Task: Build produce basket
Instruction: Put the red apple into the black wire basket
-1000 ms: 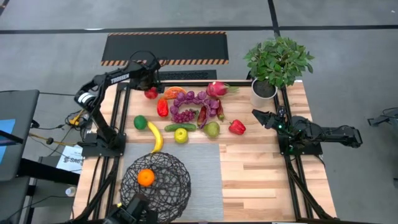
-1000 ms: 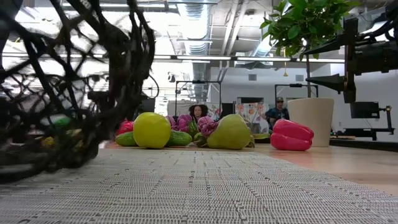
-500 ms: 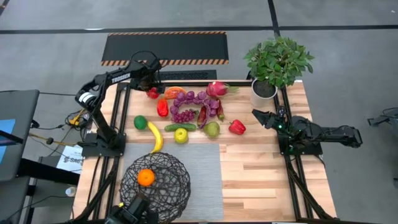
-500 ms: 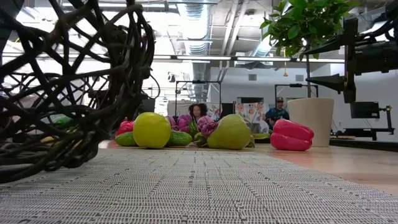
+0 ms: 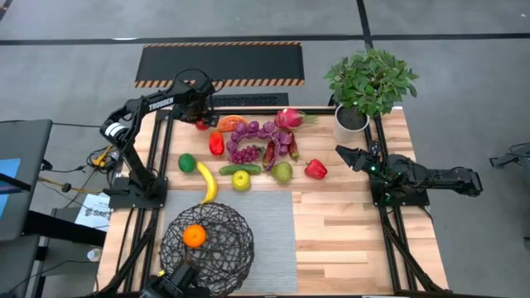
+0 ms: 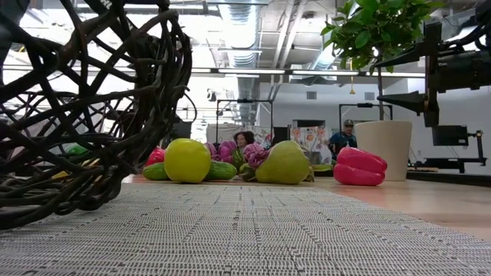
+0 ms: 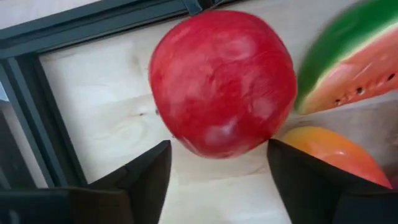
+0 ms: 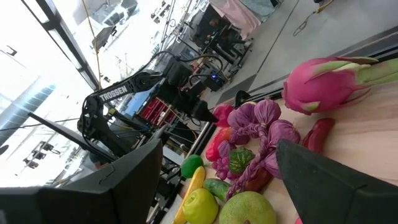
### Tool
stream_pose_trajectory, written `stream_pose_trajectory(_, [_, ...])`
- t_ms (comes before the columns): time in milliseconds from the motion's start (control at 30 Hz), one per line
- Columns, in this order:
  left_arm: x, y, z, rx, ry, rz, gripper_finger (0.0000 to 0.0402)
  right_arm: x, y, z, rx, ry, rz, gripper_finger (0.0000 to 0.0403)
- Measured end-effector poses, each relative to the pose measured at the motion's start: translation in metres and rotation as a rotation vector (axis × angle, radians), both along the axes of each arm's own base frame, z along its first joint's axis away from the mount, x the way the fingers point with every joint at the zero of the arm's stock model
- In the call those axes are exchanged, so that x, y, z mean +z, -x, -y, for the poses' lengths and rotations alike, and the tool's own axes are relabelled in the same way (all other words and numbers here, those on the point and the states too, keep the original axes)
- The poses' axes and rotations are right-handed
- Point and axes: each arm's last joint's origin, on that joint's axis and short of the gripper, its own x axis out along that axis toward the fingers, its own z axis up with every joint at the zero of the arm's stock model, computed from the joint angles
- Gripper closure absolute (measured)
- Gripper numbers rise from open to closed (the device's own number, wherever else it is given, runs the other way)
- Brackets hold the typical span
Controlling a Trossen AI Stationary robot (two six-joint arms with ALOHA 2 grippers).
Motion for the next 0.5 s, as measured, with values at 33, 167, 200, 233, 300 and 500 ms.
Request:
stream_pose_trajectory(33, [0.000, 0.000, 0.000, -0.004, 0.003, -0.002, 0.0175, 0.000, 0.000, 0.000, 0.000, 0.000, 0.000, 0.0069])
stream_pose_trajectory(167, [0.000, -0.002, 0.004, -0.034, 0.022, -0.014, 0.0208, 0.000, 0.000, 0.000, 0.000, 0.000, 0.000, 0.0069])
stream_pose_trajectory(200, [0.000, -0.003, 0.006, -0.044, 0.034, -0.013, 0.0214, 0.000, 0.000, 0.000, 0.000, -0.001, 0.001, 0.0069])
stream_pose_trajectory(233, [0.001, -0.004, 0.008, -0.050, 0.048, -0.005, 0.0220, 0.000, 0.000, 0.000, 0.000, -0.002, 0.002, 0.0069])
stream_pose_trajectory(300, [0.004, -0.006, 0.014, -0.067, 0.059, 0.002, 0.0229, 0.000, 0.000, 0.000, 0.001, -0.006, 0.004, 0.0069])
stream_pose_trajectory(500, [0.032, -0.012, 0.027, -0.088, -0.052, 0.086, 0.0208, 0.000, 0.000, 0.000, 0.001, -0.006, 0.004, 0.0069])
